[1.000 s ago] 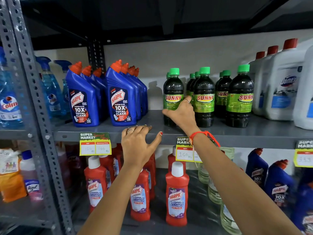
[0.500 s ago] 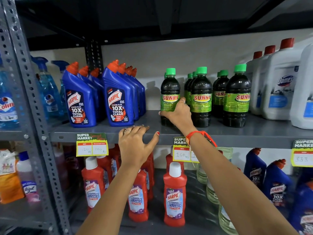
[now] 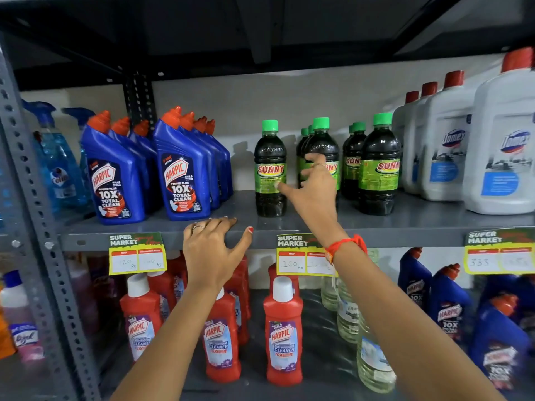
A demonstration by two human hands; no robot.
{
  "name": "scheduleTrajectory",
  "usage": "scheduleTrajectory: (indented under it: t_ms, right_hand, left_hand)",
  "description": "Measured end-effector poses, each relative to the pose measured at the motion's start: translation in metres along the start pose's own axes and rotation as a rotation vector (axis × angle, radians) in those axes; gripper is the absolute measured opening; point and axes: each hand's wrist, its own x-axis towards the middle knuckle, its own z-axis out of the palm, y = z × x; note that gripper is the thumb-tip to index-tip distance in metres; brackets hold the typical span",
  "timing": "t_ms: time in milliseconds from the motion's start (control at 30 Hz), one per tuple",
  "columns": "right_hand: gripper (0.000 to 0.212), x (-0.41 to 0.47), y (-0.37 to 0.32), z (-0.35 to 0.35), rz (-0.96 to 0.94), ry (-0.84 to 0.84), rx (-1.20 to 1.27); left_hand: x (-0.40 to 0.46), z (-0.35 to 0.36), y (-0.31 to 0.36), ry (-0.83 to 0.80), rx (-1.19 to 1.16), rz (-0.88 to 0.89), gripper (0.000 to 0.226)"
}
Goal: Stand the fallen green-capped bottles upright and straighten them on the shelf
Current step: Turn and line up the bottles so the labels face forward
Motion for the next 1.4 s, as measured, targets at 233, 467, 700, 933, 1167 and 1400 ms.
scheduleTrajectory:
  t_ms: [233, 467, 700, 933, 1167, 1400]
  right_hand:
    - [0.083, 0.007, 0.036, -0.042, 0.078, 0.096, -0.173]
    - [0.098, 0.019, 0.053, -0.041, 0.345, -0.344, -0.023]
    - [0.097, 0.019, 0.050, -0.036, 0.258, -0.349, -0.095]
    - [0.089, 0.017, 0.049, -0.037, 0.275, -0.370, -0.060]
    - [0.068, 0.013, 0.048, -0.053, 0.216, -0.057, 0.039]
    - [0.058, 0.021, 0.070, -0.091, 0.193, 0.341, -0.134]
  left_hand:
    - [0.008, -0.004, 0.016, -0.073, 0.055, -0.002, 0.061]
    - [0.003, 0.004, 0.041, -0.098, 0.036, 0.058, 0.057]
    - [0.003, 0.005, 0.042, -0.069, 0.024, 0.058, 0.056]
    - [0.002, 0.002, 0.042, -0.086, 0.023, 0.060, 0.056]
    - [0.002, 0.000, 0.040, -0.104, 0.029, 0.077, 0.057]
    - [0.001, 0.004, 0.038, -0.090, 0.019, 0.084, 0.060]
